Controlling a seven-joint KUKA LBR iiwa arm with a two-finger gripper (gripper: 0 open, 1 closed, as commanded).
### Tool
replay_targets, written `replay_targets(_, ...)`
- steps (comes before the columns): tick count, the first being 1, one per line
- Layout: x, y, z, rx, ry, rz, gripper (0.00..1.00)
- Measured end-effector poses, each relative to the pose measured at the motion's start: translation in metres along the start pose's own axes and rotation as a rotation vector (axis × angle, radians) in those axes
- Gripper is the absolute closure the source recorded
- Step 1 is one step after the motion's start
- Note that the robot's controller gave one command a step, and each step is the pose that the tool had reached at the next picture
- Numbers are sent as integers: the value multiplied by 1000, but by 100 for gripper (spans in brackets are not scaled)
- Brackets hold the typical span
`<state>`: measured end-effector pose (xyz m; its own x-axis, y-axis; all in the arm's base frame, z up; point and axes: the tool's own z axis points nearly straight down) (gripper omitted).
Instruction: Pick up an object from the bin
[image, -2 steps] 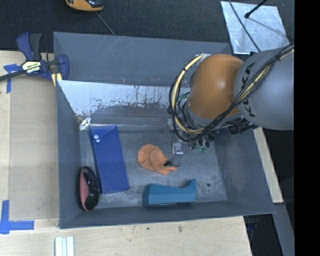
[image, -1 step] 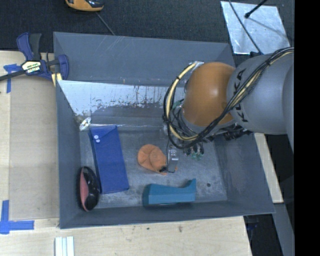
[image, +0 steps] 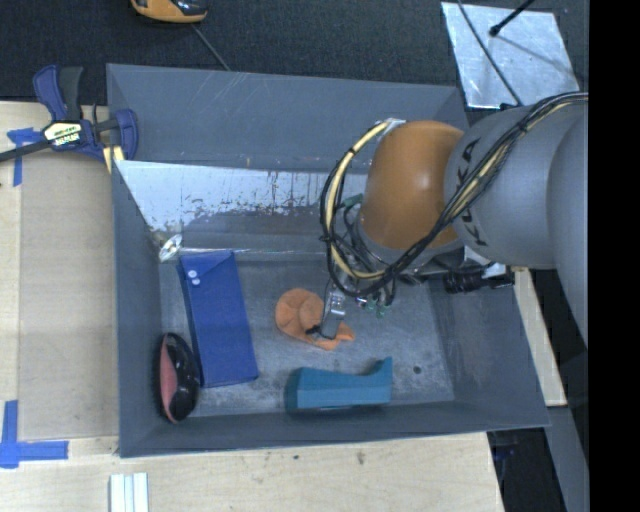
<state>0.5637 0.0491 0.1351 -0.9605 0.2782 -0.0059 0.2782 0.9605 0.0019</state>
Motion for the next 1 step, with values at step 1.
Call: replay_targets(1,-5,3,60,0,1,-198,0)
